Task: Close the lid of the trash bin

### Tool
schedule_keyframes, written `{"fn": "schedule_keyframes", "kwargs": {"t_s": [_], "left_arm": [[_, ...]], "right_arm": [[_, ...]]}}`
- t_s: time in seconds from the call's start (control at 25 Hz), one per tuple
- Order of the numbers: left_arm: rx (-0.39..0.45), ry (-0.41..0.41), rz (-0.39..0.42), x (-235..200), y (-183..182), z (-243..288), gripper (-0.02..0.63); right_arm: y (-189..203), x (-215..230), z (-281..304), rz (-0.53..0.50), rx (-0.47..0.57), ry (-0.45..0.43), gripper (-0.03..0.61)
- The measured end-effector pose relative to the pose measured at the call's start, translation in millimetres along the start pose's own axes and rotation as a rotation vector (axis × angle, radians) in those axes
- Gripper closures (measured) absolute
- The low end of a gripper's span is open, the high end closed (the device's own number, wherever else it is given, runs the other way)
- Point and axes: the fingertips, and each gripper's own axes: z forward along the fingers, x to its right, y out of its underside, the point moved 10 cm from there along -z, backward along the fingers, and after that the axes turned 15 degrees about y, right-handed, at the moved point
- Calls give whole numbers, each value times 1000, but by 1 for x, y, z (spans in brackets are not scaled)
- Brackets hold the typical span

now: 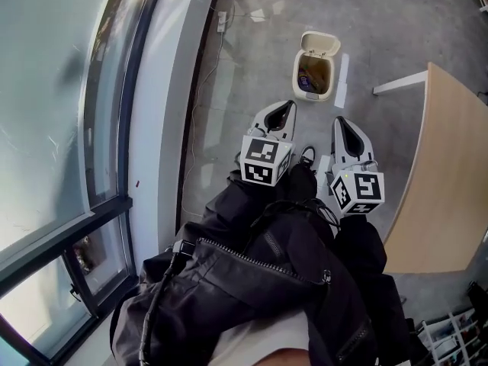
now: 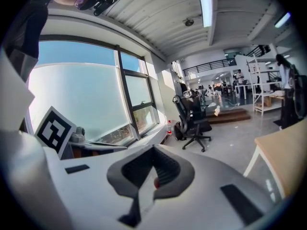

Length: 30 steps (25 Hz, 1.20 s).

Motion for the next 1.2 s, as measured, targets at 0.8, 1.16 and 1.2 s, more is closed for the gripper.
{"fn": "schedule_keyframes", "kwargs": {"t_s": [0.8, 1.16, 1.2], "left_arm": [[-175, -143, -172, -84, 164, 57, 618], [-236, -161, -235, -99, 237, 73, 618], [-243, -163, -240, -100, 243, 74, 618]], "right_arm": [[167, 36, 145, -68, -264, -112, 575], [235, 47, 192, -92, -317, -139, 575], [241, 49, 196, -95, -322, -141, 575]]}}
